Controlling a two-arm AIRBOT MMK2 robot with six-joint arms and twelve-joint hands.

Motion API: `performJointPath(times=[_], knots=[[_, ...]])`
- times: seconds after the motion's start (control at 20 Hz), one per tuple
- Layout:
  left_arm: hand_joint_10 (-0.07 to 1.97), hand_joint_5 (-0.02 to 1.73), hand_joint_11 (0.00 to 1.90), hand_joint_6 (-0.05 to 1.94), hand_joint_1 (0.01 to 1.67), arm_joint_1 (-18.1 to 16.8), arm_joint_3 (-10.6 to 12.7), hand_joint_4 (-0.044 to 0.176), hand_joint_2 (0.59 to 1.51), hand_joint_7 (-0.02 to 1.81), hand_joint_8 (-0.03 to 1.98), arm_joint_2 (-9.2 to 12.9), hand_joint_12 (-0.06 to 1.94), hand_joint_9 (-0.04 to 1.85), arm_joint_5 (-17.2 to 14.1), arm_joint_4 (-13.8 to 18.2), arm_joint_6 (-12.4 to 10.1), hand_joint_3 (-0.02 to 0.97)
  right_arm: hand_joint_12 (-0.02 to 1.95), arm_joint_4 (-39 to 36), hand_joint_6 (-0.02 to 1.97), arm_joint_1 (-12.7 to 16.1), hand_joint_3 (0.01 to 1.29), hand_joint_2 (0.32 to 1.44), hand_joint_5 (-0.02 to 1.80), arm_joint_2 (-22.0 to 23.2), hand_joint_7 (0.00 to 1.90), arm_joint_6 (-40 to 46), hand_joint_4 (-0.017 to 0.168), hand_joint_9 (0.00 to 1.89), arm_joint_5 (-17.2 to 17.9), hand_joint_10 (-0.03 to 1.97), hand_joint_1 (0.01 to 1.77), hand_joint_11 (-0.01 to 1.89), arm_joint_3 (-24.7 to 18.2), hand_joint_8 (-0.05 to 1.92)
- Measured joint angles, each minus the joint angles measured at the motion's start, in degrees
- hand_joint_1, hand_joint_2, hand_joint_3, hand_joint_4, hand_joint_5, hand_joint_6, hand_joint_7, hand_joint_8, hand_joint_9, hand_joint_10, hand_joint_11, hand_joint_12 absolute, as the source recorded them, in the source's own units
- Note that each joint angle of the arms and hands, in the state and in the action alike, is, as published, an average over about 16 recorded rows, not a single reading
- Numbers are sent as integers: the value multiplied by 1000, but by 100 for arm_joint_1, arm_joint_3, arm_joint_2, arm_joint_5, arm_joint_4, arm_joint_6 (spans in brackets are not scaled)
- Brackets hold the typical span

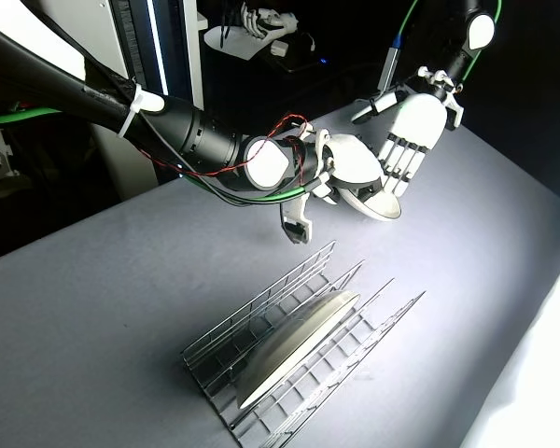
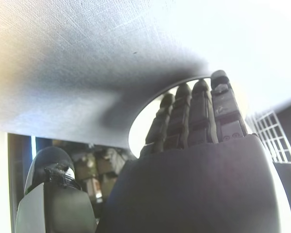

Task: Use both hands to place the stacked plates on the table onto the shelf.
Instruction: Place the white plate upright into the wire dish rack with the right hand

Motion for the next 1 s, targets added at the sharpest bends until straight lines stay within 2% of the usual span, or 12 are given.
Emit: performJointPath(times=[0.15,0.35,0.7,1.0], knots=[[-13,-5,16,-12,22,-129,-40,-5,932,7,-8,34,-8,-15,-29,62,-5,11,1160,64,551,25,12,979,767,115,834,-4,1,814,101,823,1453,769,-68,447],[-6,3,18,-3,22,-387,-115,-3,935,10,-7,136,2,-8,-88,119,-14,11,1209,246,677,77,12,956,817,375,883,-5,3,854,191,999,1421,831,-239,587],[5,20,19,11,22,-1011,-241,1,940,15,-5,433,12,11,-276,202,-123,10,1413,924,783,260,11,963,890,1054,933,-10,1,903,227,1030,1431,814,-768,753],[7,22,18,15,21,-1465,-264,0,944,18,-5,716,12,19,-444,257,-361,10,1539,1830,877,463,11,973,932,1659,977,-16,-3,934,154,1012,1447,809,-1307,845]])
